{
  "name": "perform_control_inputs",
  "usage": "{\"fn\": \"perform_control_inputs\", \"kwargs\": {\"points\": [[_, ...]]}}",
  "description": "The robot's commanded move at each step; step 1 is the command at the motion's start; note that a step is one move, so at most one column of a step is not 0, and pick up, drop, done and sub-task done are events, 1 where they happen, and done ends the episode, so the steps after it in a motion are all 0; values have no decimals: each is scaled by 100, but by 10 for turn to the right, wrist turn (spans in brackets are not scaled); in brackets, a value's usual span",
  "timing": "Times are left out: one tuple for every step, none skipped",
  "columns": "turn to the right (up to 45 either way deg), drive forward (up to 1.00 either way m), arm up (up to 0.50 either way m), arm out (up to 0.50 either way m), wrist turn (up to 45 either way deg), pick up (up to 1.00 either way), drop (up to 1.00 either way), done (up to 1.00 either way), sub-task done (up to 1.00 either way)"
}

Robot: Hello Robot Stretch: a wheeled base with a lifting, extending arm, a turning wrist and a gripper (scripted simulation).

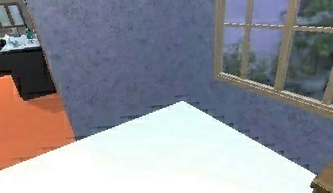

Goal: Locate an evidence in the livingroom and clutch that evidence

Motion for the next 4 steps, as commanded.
{"fn": "perform_control_inputs", "kwargs": {"points": [[450,0,0,0,0,0,0,0,0],[450,0,0,0,0,0,0,0,0],[420,0,0,0,0,0,0,0,0],[0,70,0,0,0,0,0,0,0]]}}
